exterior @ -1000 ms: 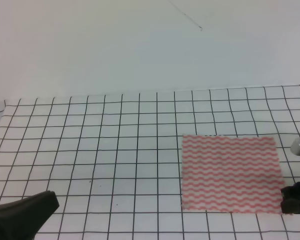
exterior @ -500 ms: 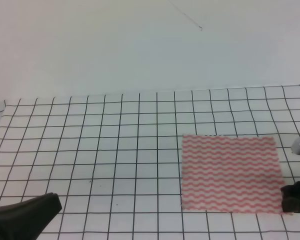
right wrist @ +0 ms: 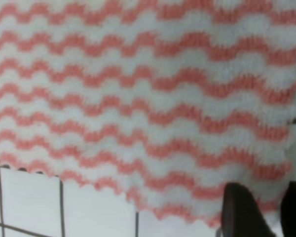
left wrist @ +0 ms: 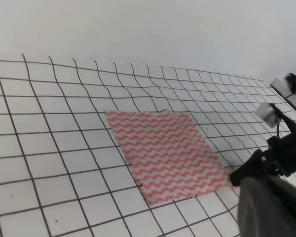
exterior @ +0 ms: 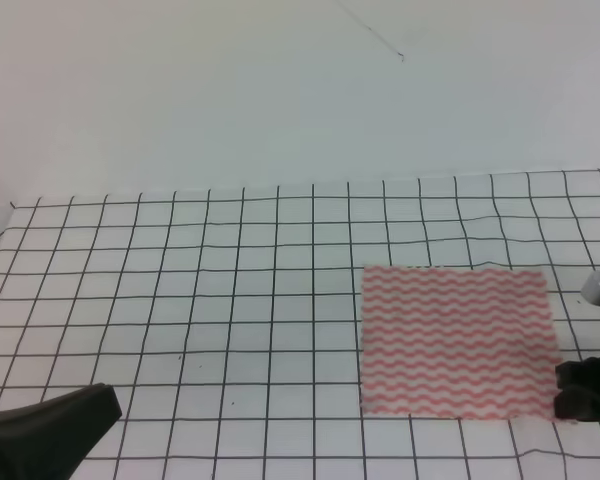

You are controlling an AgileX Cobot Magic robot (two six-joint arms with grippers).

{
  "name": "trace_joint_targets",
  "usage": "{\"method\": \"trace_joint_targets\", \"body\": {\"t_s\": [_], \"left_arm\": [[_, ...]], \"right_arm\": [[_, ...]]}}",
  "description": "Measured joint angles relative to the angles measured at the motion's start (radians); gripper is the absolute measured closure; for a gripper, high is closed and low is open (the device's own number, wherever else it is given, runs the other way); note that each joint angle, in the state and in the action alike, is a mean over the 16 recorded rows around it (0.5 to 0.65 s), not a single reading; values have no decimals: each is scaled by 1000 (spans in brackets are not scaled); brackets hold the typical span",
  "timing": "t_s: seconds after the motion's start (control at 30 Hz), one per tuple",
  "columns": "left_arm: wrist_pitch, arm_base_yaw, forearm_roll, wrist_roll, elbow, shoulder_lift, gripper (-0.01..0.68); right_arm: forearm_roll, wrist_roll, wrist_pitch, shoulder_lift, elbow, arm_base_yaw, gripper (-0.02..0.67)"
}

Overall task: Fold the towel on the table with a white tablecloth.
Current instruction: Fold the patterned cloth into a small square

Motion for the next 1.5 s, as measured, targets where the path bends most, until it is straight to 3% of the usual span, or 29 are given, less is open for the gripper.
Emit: {"method": "trace_joint_targets", "body": {"t_s": [0.23,0.73,1.5], "left_arm": [[0,0,1,-3,0,0,674],[-2,0,1,3,0,0,674],[11,0,15,0,0,0,674]], "right_arm": [[53,-36,-1,4,0,0,476],[74,-52,1,-4,-20,0,642],[79,-101,-24,84,-267,0,650]]}}
